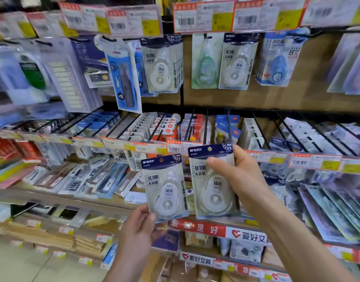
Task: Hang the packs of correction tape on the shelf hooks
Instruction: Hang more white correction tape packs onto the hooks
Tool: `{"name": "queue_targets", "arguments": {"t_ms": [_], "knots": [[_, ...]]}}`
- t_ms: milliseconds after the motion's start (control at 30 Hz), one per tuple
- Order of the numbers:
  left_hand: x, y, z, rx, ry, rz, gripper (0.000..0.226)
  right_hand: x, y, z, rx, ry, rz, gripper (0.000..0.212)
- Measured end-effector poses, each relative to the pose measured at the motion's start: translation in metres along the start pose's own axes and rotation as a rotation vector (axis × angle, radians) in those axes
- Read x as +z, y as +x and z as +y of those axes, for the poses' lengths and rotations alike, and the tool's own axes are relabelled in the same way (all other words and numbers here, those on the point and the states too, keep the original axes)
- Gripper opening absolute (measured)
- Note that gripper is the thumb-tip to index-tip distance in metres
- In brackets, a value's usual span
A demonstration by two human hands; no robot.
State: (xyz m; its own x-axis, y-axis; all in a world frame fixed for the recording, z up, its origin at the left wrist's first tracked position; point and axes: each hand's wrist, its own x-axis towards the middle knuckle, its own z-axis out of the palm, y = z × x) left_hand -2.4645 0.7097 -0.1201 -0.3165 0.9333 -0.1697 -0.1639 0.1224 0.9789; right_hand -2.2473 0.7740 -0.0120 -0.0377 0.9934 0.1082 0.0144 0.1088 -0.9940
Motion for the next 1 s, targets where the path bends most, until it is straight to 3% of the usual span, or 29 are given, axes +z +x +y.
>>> {"name": "queue_targets", "arguments": {"t_ms": [200,333,833,1000], "knots": [[-0.001,0.002,0.029,0.068,-0.048,0.023,0.018,0.011,0.032,-0.024,-0.057,0.033,0.034,0.004],[-0.005,0.007,0.041,0.082,-0.066,0.011,0.017,0.026,0.056,-0.044,-0.111,0.063,0.038,0.012],[-0.021,0.045,0.043,0.203,-0.138,0.066,0.022,0.074,0.162,-0.112,-0.345,0.228,-0.078,0.011],[-0.022,0.052,0.044,0.216,-0.163,0.065,0.021,0.098,0.185,-0.127,-0.431,0.170,-0.051,0.012]]}}
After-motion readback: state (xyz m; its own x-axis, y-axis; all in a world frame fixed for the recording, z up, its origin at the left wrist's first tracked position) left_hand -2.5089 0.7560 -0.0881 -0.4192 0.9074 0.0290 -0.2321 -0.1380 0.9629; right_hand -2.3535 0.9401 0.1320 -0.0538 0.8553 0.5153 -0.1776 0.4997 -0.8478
